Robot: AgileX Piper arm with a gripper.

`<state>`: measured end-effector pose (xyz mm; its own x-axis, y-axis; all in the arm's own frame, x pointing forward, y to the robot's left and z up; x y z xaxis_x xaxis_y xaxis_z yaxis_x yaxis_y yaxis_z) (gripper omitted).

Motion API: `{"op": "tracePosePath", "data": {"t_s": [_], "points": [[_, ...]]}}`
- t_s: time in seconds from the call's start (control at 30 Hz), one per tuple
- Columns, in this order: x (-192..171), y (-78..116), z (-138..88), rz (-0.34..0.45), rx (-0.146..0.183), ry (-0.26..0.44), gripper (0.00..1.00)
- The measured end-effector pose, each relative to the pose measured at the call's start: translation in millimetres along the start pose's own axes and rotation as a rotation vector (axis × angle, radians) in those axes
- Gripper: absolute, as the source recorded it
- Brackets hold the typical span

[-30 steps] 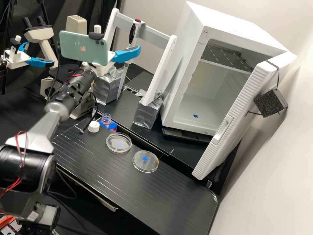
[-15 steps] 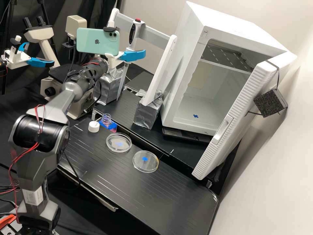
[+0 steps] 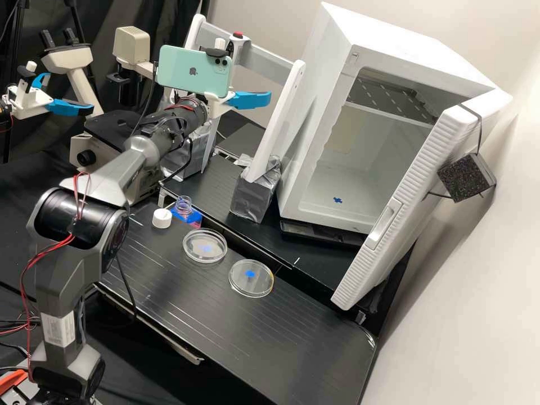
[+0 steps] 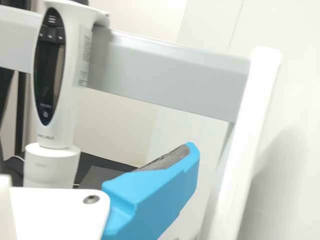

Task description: Use the pipette

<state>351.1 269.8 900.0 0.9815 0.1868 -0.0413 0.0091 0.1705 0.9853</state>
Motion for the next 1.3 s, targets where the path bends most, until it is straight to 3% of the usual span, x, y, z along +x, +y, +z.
{"op": "tracePosePath", "data": {"t_s": [0.27, 1.3], "points": [[-1.1, -5.1, -4.1, -0.025, 0.020, -0.003, 0.00], [0.0, -13.4, -6.0, -0.053, 0.028, -0.005, 0.00]]}}
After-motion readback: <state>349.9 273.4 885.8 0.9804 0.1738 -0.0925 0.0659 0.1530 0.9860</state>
